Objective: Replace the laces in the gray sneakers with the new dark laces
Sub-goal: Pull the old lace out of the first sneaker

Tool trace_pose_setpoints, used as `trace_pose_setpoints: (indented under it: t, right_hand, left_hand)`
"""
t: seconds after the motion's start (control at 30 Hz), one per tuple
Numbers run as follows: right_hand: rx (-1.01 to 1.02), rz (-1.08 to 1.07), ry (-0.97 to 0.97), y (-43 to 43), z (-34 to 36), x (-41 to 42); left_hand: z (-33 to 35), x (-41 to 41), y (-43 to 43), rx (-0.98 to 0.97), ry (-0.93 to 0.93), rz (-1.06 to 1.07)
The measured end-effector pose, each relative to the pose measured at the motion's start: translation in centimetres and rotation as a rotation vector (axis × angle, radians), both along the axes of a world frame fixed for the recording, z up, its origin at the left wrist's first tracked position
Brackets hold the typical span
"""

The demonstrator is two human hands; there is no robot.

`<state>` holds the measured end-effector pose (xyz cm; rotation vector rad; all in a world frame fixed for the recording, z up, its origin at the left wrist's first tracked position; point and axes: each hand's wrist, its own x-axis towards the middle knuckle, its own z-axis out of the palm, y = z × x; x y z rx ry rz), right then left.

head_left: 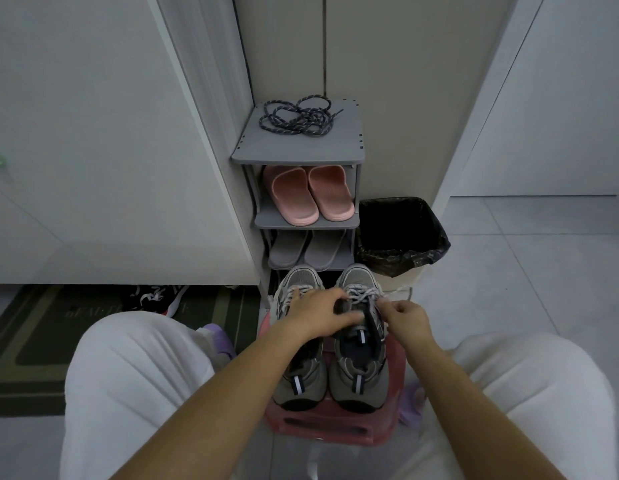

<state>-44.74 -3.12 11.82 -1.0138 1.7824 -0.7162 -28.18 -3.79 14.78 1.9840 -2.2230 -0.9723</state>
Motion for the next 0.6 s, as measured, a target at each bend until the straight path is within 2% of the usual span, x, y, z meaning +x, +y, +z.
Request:
trace_pose_setpoints:
  t: [0.1, 0.3, 0.47, 0.6]
  right_hand:
    - [-0.033, 0.101, 0.075, 1.2, 0.0, -0.2]
    - [-0.071, 0.447, 0.25, 2.8, 0.3, -0.9]
    - [-0.123, 0.448, 0.303, 2.8, -0.1, -1.0]
    - [-0.124, 0.447, 0.33, 2.4, -0.4, -0.8]
  left_hand:
    - [0.1, -0.1, -0.8, -0.007, 0.081, 0.099]
    - [-0.5, -1.0, -1.8, -0.098, 0.012, 0.118]
    - [-1.0, -1.3, -2.2, -0.17, -0.011, 0.046]
    - [-0.6, -1.4, -2.9, -0.167, 0.002, 0.093]
